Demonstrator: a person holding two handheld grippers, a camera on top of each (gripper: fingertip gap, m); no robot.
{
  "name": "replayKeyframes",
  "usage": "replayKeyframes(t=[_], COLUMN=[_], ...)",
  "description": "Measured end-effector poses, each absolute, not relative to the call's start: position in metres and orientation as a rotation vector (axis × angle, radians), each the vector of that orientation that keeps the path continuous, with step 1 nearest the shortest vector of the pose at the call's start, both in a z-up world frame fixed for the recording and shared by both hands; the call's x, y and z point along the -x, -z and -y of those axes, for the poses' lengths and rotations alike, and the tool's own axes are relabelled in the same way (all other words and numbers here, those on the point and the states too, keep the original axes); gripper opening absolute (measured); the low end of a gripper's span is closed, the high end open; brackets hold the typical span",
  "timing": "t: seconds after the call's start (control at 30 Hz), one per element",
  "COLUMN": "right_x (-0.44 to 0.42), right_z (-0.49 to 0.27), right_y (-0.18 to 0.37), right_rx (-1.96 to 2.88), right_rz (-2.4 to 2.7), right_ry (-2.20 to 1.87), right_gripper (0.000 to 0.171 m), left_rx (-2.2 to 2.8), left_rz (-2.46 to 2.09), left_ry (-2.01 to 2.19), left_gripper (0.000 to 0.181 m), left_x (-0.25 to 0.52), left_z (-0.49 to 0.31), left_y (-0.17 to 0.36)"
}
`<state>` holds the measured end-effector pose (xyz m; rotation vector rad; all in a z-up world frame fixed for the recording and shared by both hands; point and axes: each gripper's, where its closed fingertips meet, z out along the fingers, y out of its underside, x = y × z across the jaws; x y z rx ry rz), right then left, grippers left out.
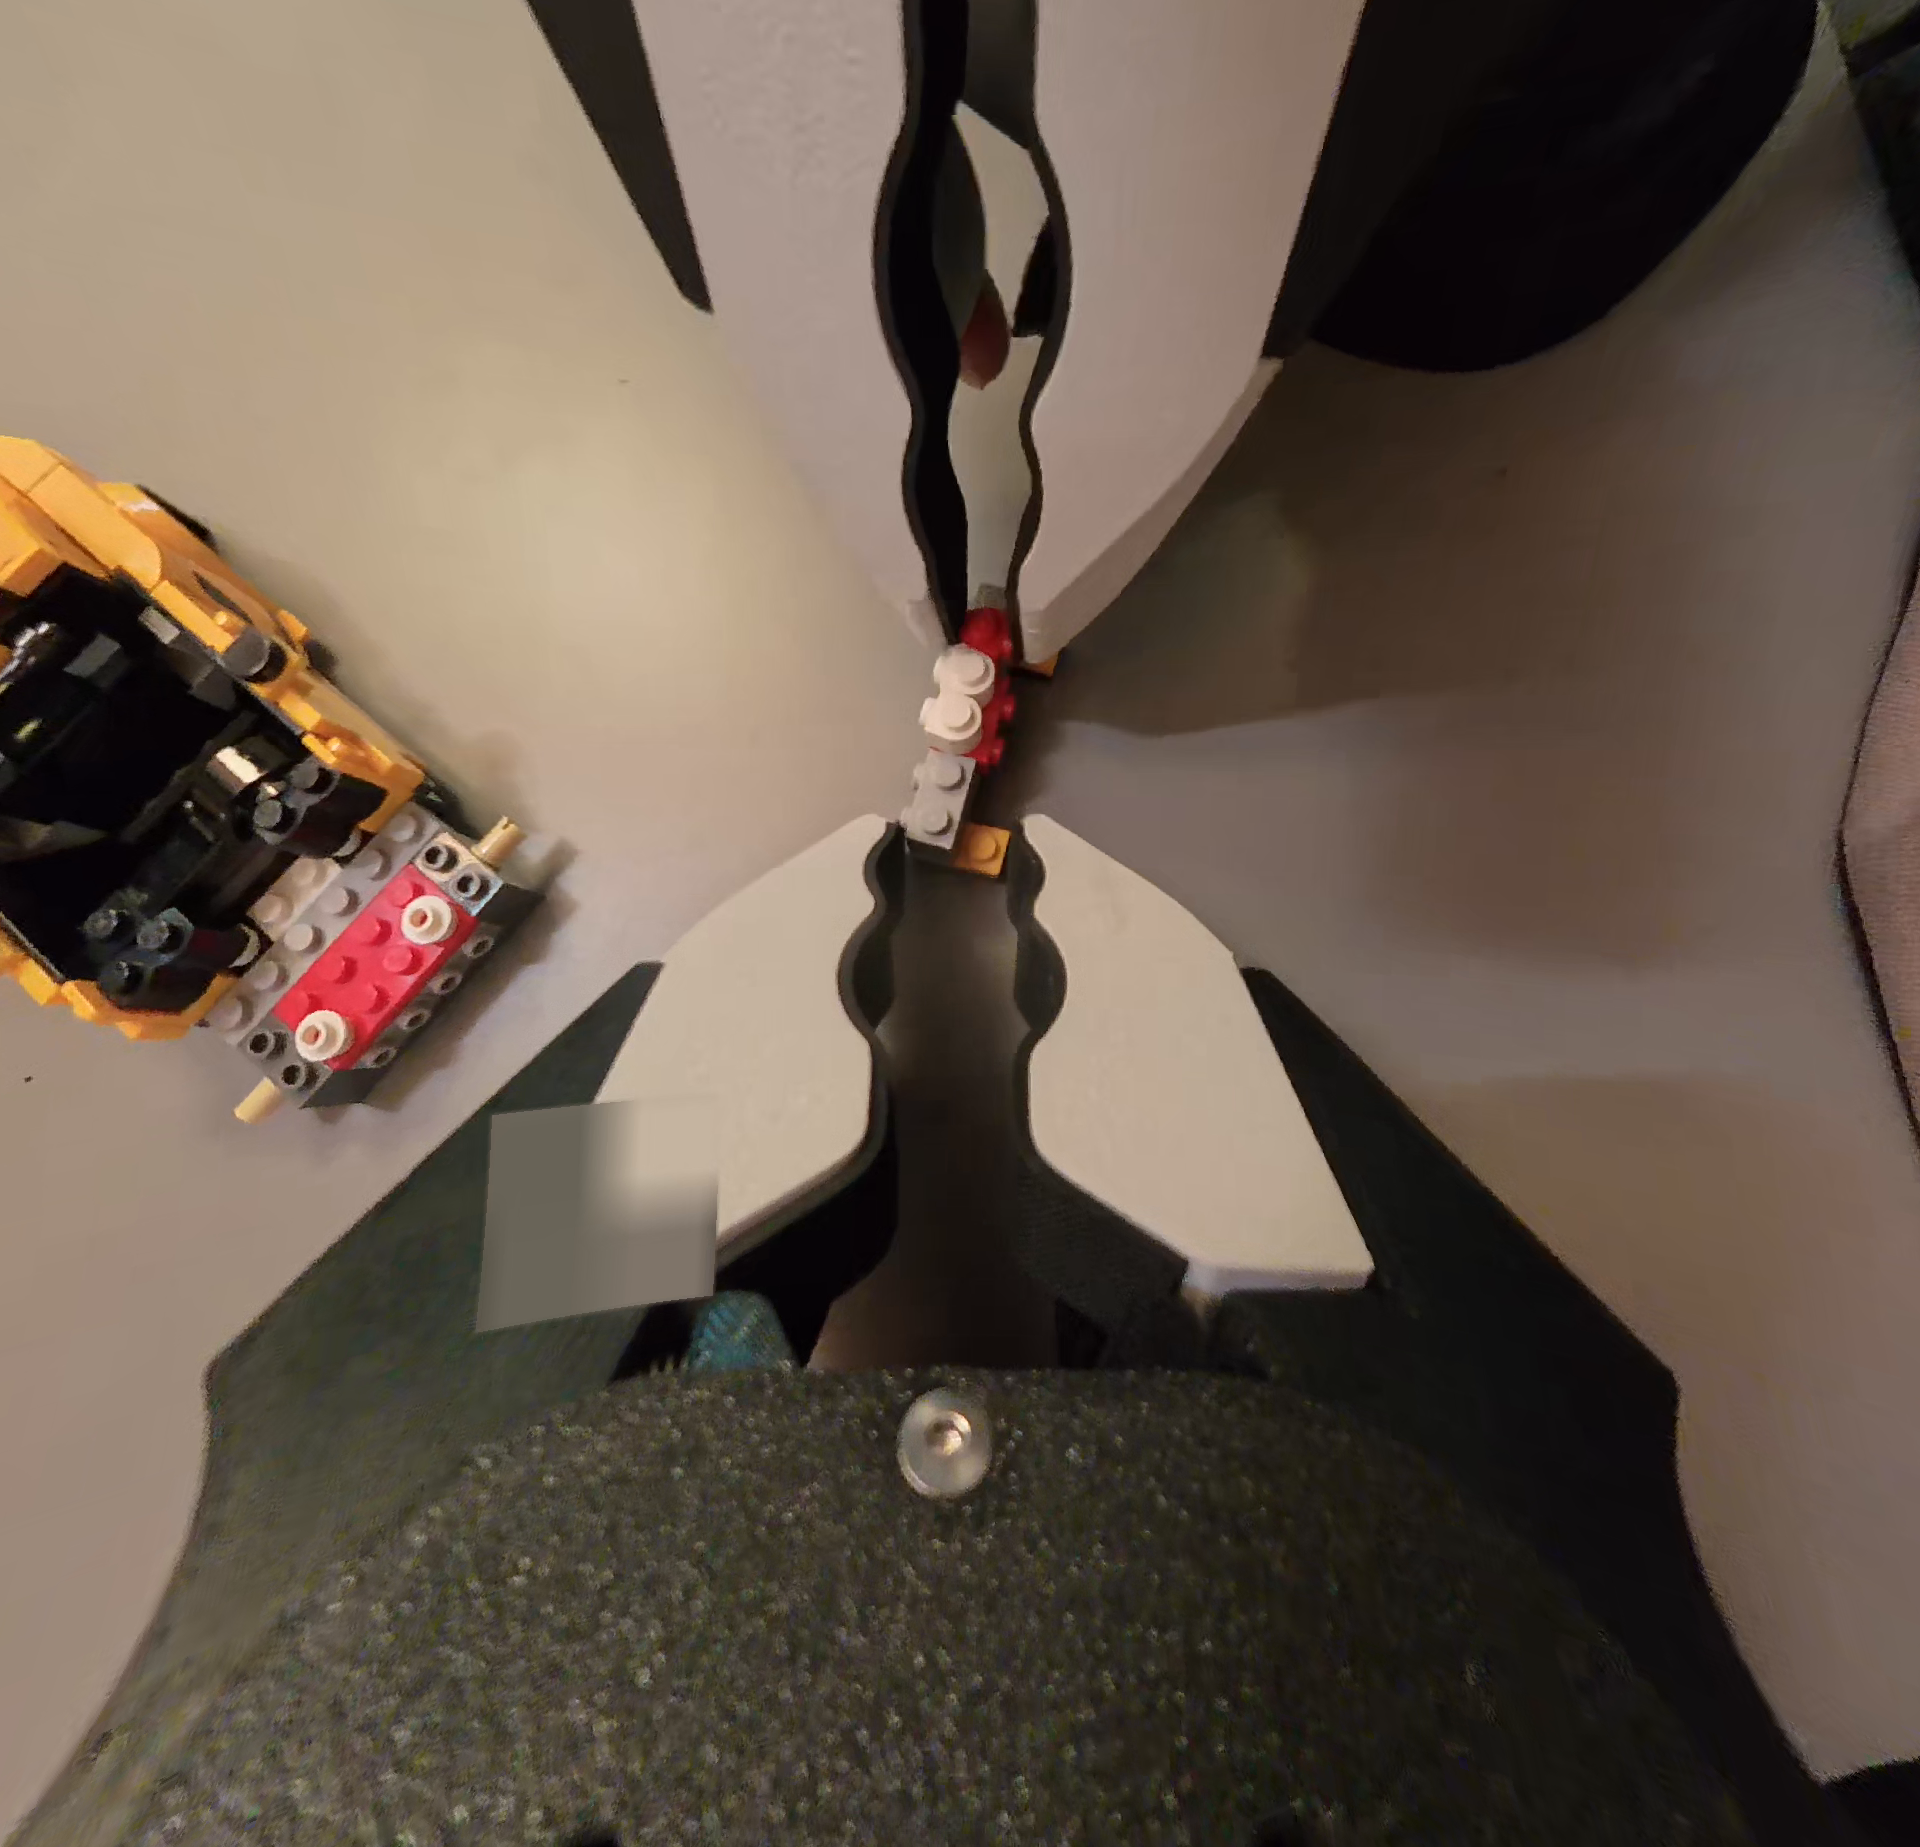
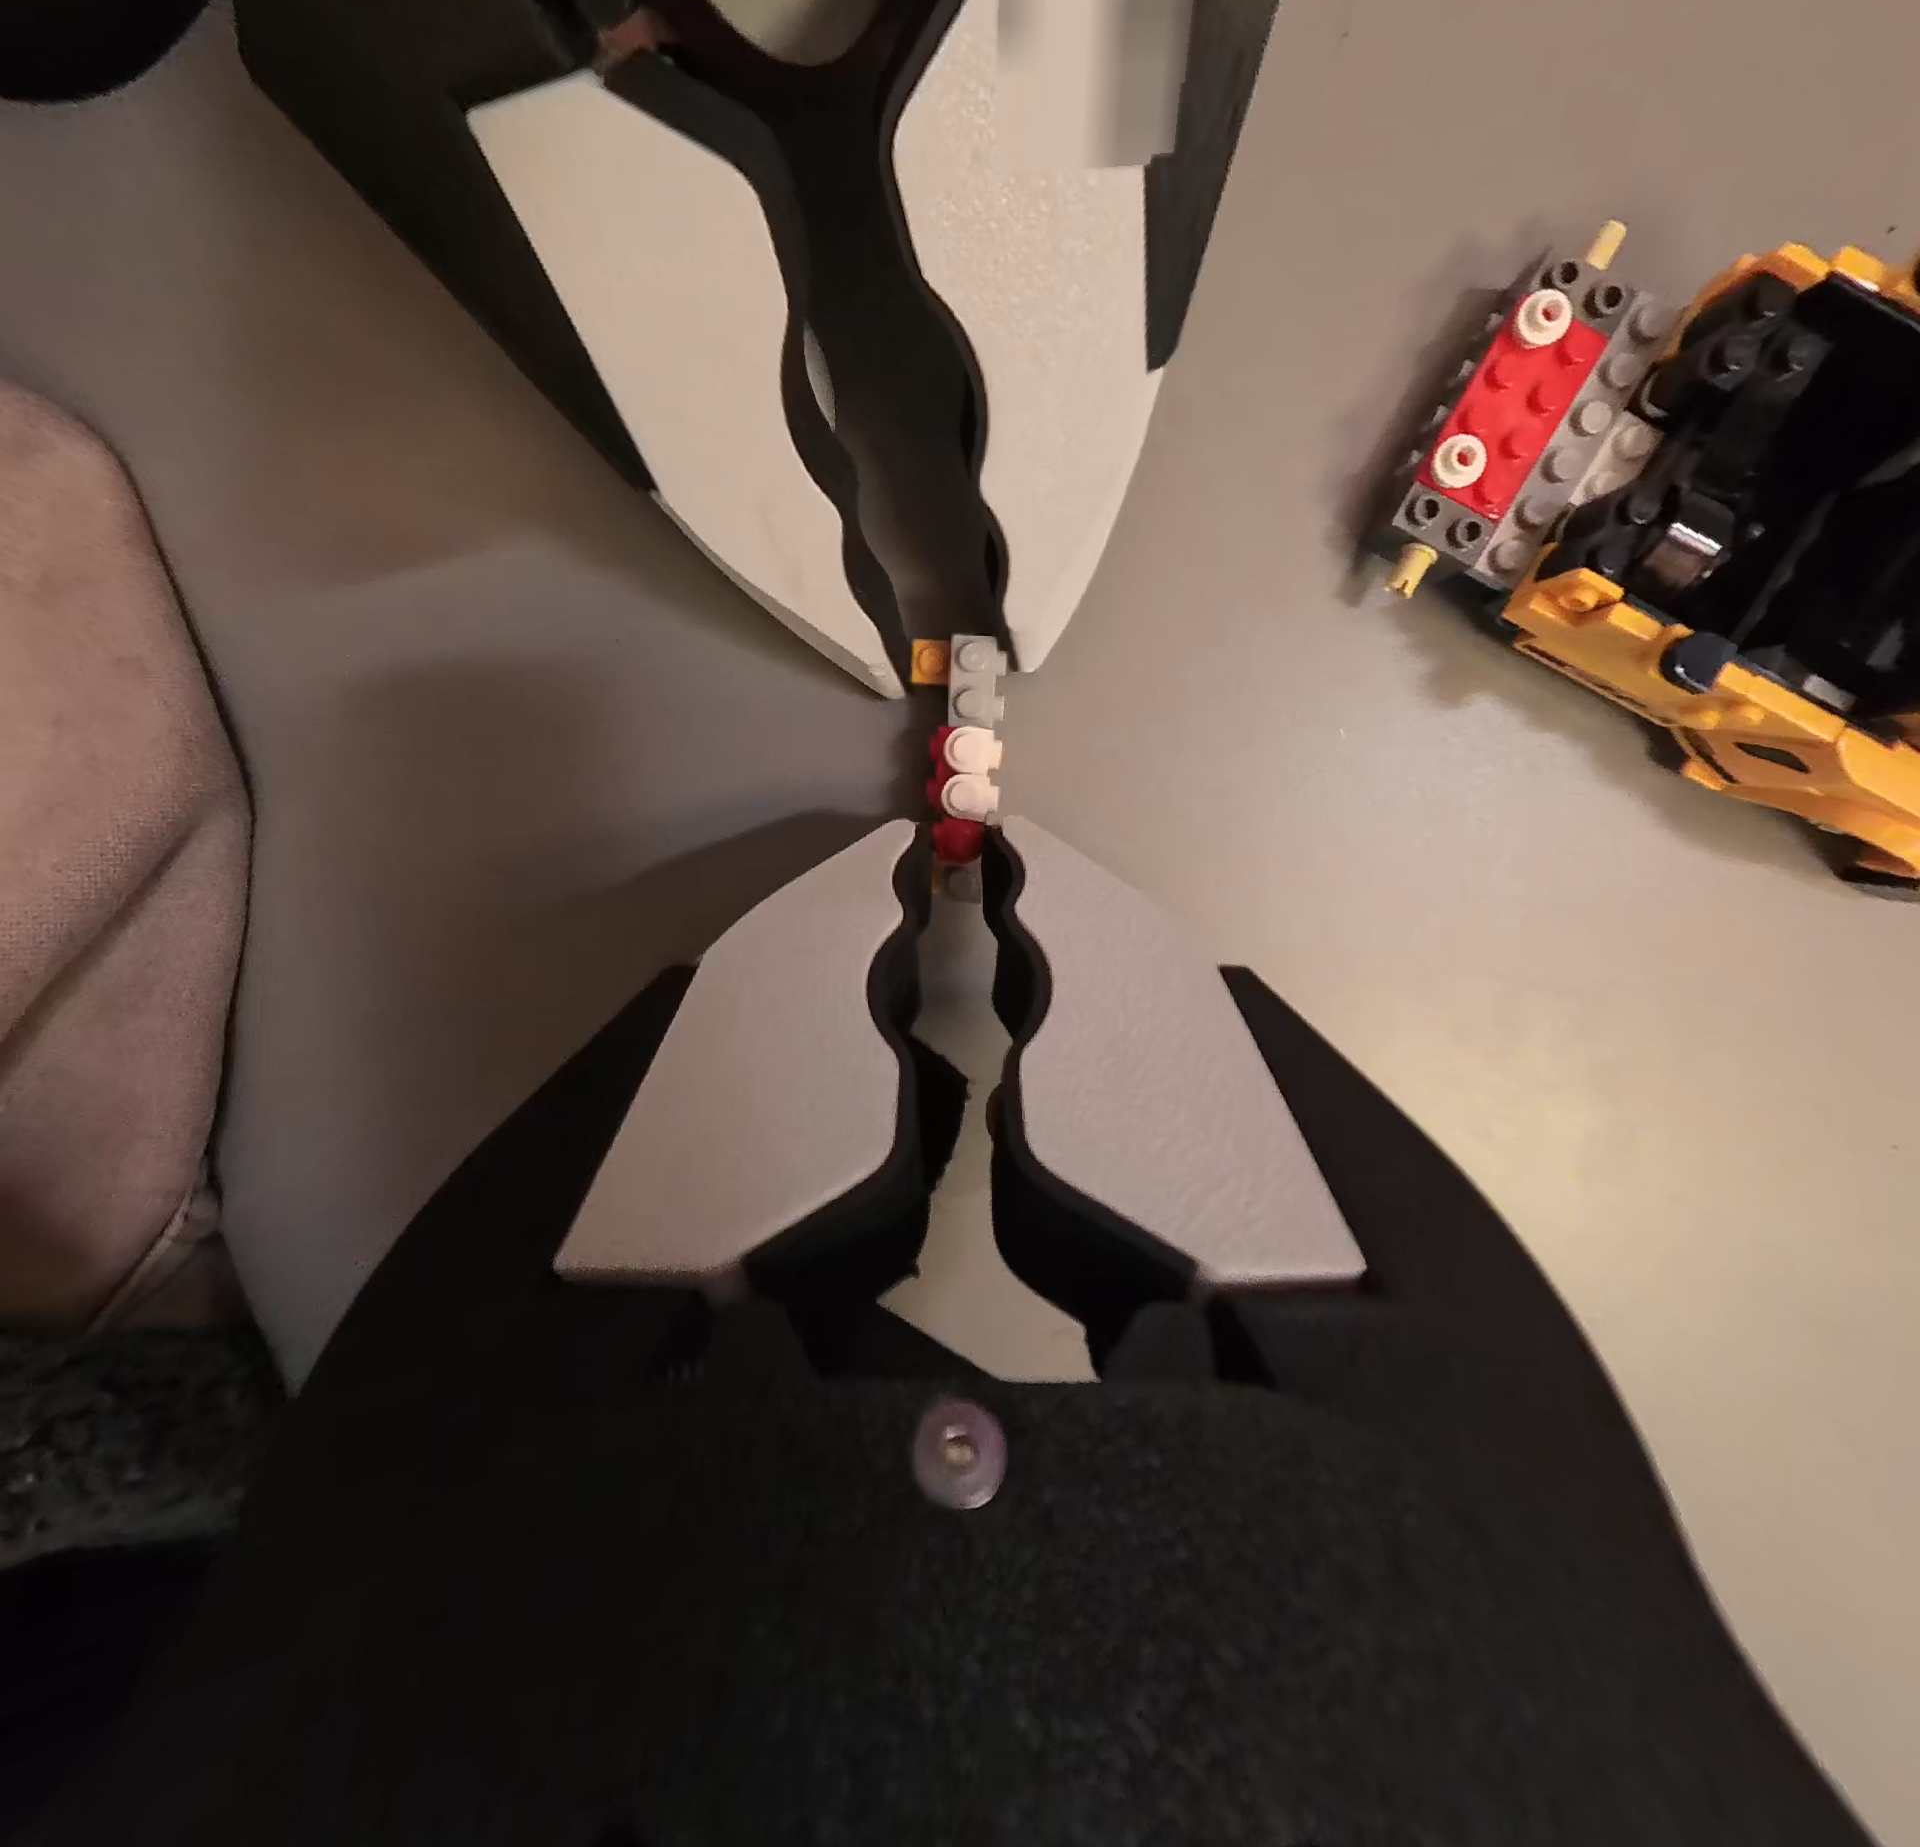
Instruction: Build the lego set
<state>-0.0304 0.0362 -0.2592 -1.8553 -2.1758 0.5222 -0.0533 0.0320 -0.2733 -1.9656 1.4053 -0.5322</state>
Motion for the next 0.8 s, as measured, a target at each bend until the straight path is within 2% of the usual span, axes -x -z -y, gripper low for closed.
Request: replayKeyframes(t=[0.37, 0.8], right_x=[0.025, 0.039], right_z=[-0.032, -0.031], right_y=[0.258, 0.251], right_rx=[1.645, 1.642], right_rz=[2.317, 2.271], right_ry=[-0.577, -0.554], right_gripper=[0.009, 0.015], left_rx=[1.919, 1.932], left_rz=[-1.426, -1.421], left_ry=[0.662, 0.61], left_gripper=[0.017, 0.016], left_x=[0.048, 0.049], left_z=[-0.023, -0.025], left_y=[0.268, 0.269])
